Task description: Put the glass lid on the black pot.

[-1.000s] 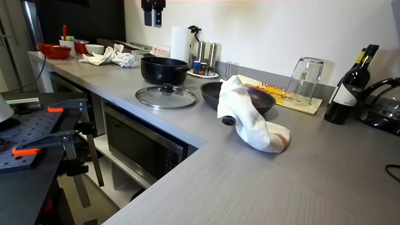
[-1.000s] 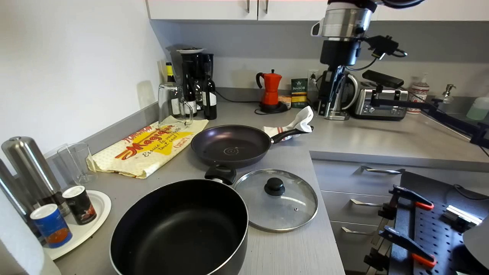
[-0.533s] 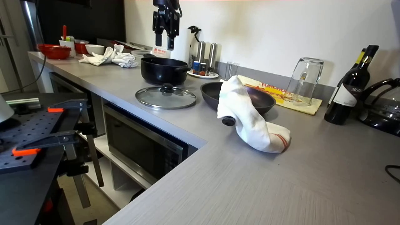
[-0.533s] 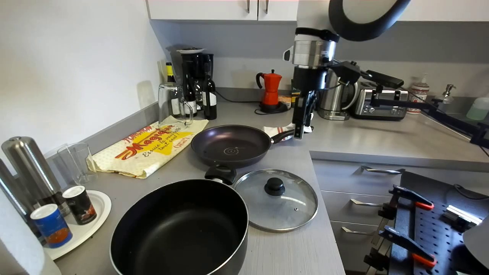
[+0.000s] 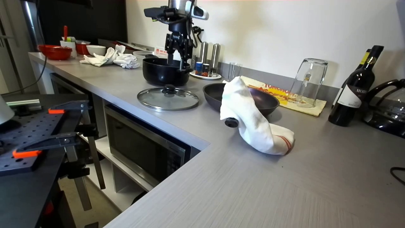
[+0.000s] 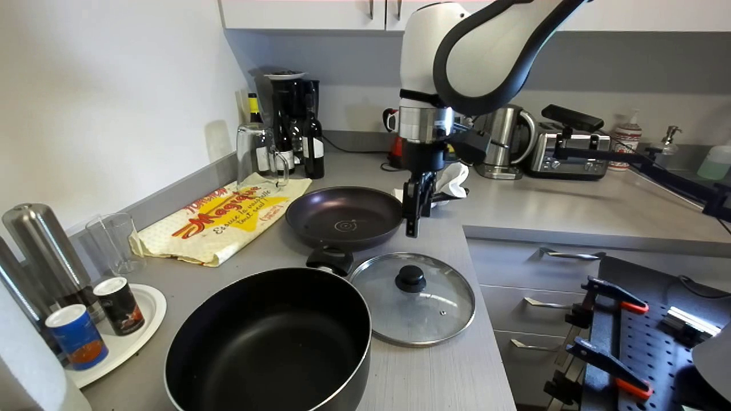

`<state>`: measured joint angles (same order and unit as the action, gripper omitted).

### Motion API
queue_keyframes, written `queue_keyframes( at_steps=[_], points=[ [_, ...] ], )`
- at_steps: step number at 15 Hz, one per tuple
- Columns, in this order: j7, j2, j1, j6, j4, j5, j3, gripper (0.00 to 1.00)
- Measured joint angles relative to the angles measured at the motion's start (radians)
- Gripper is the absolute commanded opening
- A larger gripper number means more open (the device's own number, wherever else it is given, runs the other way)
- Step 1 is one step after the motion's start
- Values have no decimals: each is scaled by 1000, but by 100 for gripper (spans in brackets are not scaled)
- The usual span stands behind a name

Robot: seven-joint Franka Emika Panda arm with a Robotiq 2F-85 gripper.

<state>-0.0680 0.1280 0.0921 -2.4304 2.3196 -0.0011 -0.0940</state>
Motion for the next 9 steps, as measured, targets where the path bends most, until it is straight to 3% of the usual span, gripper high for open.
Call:
queue_keyframes(
  at_steps=[9],
  points=[
    [-14, 203, 4, -61, -79, 3, -50, 100]
  ],
)
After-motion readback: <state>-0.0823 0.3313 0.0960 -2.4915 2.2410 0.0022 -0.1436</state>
